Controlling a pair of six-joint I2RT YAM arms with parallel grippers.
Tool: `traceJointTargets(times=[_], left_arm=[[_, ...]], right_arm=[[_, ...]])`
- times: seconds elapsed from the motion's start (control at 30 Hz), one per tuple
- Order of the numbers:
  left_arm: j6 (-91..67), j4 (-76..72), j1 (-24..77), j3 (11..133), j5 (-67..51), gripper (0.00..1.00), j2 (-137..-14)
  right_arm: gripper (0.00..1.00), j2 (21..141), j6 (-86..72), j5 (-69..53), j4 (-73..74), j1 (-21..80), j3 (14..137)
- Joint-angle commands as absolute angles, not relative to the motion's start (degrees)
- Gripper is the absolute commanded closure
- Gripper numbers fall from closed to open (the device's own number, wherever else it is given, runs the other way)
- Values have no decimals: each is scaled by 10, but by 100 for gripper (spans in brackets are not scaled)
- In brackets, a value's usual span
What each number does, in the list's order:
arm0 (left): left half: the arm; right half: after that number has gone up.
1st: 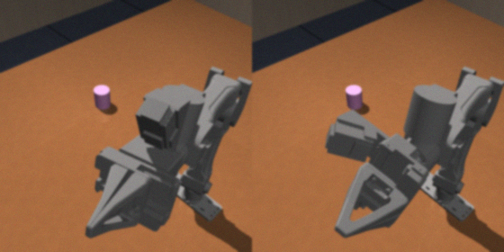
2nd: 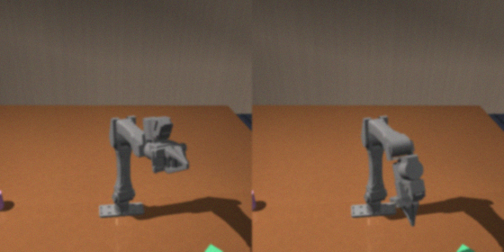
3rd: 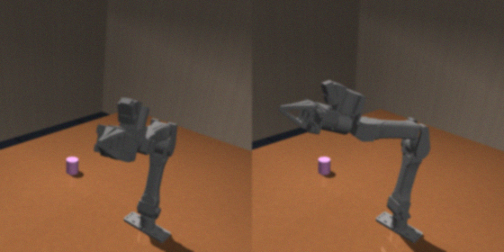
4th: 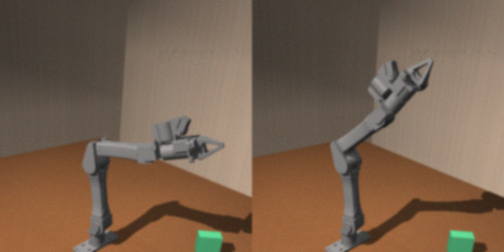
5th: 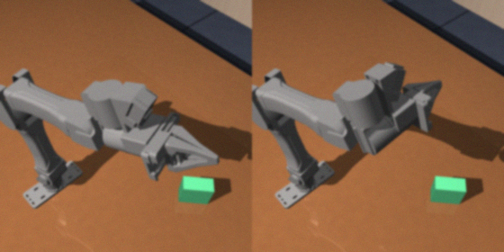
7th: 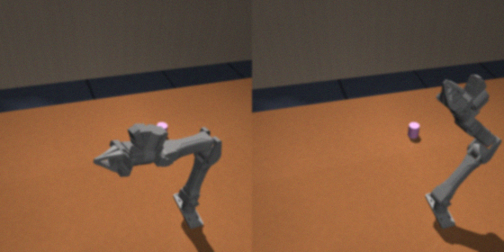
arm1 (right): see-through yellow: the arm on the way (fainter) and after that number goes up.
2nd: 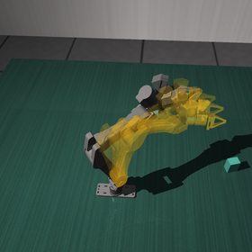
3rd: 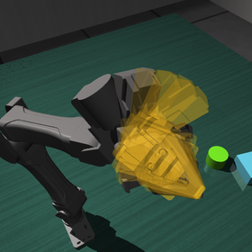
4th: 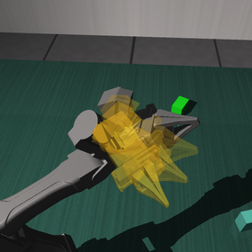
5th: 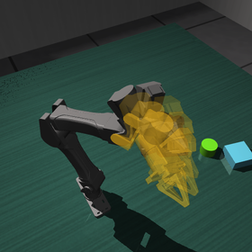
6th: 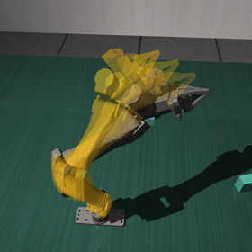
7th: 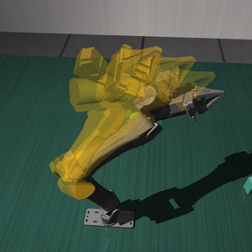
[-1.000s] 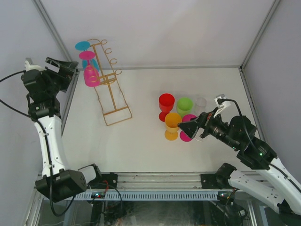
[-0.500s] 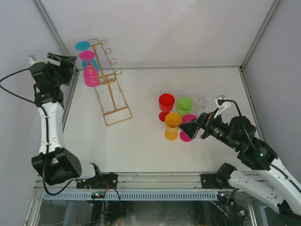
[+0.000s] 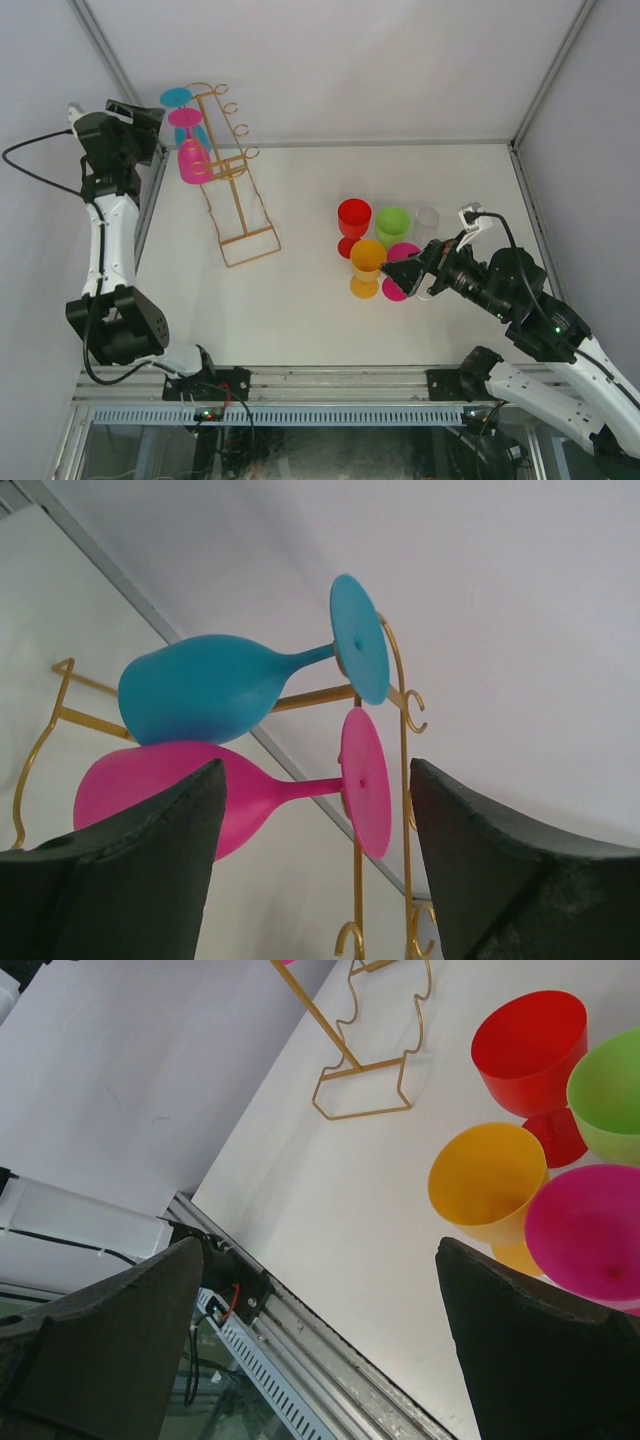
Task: Take the wine glass off the wine glass rack
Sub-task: Pick up the wine glass from the wine rack.
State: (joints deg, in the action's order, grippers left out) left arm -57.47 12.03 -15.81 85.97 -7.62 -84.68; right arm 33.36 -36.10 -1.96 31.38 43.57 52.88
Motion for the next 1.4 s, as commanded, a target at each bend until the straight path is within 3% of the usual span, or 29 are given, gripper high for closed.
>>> traceJointTargets(times=[0.0,0.5,1.17,1.37], left_arm=[[-578,113,-143,896,-88,25,-864],[-595,91,-132,895,-88,31,-891],[-601,76,-129,915,-103,63,-908],[-606,77,-129,920,-101,68,-908]], right_arm=[[0,324,-365,-11,311,434,549],[0,341,-358,-24,311,434,549],[0,333,-356,-16,326,434,547],[0,332,-363,-20,326,434,543]])
